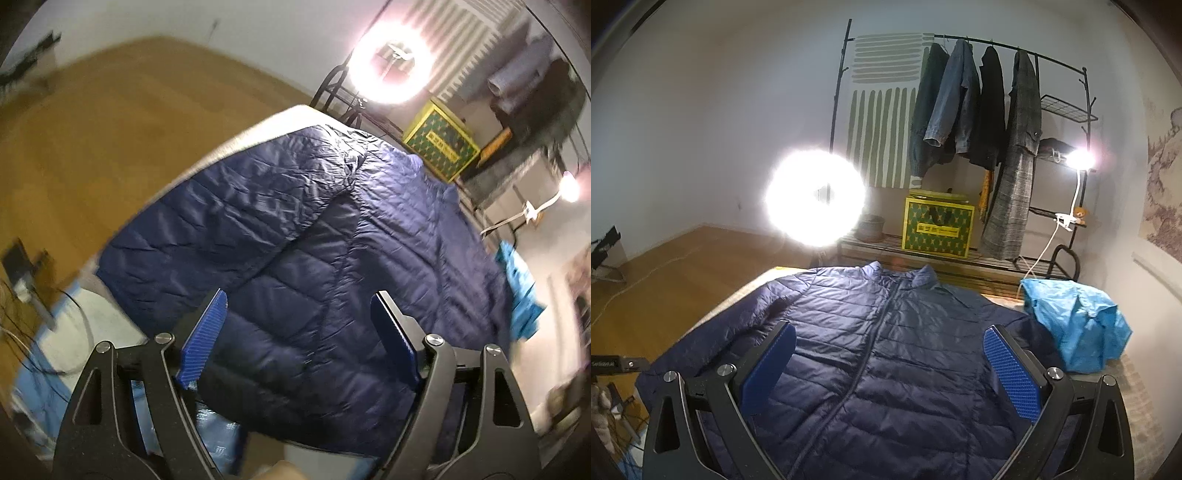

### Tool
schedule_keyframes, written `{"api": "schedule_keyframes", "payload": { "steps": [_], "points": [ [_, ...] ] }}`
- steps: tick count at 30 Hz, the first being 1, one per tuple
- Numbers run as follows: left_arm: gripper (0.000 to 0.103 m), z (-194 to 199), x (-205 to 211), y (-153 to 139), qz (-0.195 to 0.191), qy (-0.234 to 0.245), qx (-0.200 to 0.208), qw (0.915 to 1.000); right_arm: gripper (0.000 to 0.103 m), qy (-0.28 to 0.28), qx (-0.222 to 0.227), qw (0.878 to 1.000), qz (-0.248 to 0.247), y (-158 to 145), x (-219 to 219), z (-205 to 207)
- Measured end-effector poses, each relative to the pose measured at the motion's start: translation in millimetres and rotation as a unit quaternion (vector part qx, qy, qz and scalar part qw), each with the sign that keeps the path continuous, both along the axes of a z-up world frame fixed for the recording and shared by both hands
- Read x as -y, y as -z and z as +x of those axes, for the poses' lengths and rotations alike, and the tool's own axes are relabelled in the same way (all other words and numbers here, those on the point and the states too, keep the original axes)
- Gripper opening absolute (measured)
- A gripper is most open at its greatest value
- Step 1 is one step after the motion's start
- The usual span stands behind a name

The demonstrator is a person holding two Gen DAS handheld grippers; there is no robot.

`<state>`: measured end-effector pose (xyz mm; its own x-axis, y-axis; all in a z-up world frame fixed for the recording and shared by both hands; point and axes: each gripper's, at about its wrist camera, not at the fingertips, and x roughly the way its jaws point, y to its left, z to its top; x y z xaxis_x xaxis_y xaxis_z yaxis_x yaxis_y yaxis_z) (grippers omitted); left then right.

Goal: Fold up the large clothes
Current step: 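Grasp the jacket sleeve with the left gripper and lift it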

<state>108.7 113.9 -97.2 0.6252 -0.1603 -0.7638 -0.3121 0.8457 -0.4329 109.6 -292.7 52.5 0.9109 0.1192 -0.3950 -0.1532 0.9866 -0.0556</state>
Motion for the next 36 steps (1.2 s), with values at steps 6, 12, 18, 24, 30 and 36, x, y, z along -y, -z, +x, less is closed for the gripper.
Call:
{"api": "schedule_keyframes", "payload": {
  "steps": [6,12,18,24,30,36],
  "points": [
    [0.082,31.9,-5.2,32.4,-0.133,-0.020,-0.031,0.9904,0.103,-0.022,-0.043,0.999,0.016,32.4,9.6,15.2],
    [0.077,37.9,-29.4,75.6,-0.219,-0.085,-0.058,0.9702,0.102,-0.024,-0.072,0.997,-0.011,50.2,16.4,27.0],
    [0.077,15.4,-72.2,102.6,-0.267,-0.188,-0.042,0.9442,0.102,-0.022,-0.093,0.995,-0.010,60.2,24.6,30.6],
    [0.077,-40.0,-130.9,92.8,-0.190,-0.257,-0.018,0.9473,0.102,-0.020,-0.077,0.995,-0.061,68.2,26.8,15.7],
    [0.077,-60.8,-152.7,131.9,-0.234,-0.291,-0.052,0.9261,0.102,-0.026,-0.103,0.992,-0.064,81.9,28.9,10.1],
    [0.057,-37.2,-144.3,142.1,-0.209,-0.259,-0.067,0.9407,0.102,-0.028,-0.104,0.992,-0.060,81.6,24.3,8.7]
  ]
}}
